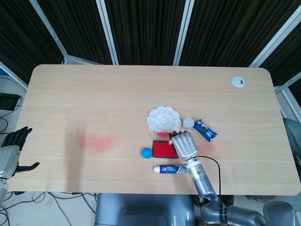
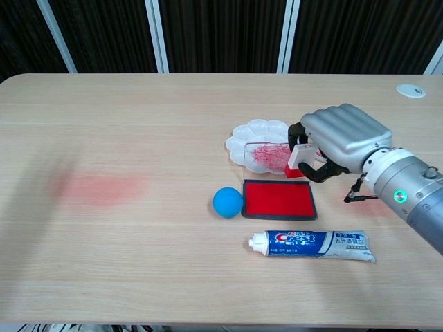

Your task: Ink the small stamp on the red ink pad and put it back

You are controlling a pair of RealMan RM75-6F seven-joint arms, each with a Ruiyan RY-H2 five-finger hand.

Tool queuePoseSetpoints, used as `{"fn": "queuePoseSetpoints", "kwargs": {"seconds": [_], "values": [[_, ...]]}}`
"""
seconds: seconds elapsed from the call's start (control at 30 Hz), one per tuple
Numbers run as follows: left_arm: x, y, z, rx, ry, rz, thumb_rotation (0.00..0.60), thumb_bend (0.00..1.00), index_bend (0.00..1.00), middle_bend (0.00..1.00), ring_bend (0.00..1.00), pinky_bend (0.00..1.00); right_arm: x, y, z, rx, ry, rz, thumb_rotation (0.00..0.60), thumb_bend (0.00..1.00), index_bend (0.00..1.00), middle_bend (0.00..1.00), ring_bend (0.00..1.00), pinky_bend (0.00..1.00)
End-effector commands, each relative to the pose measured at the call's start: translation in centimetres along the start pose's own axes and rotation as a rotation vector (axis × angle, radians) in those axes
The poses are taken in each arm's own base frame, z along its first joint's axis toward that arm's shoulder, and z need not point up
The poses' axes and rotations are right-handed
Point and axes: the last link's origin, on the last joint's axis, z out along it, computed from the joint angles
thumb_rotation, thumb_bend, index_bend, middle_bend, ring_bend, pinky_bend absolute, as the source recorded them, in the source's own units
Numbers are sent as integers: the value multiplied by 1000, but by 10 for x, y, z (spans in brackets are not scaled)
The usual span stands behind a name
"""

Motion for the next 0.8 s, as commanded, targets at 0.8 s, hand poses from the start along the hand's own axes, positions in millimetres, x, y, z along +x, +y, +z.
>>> {"fn": "queuePoseSetpoints", "kwargs": {"seconds": [0.8], "values": [[-2, 0, 1, 16, 13, -1, 600, 30, 0, 0, 0, 0, -28, 57, -27, -122, -83, -2, 600, 661, 821, 647, 565, 622]]}}
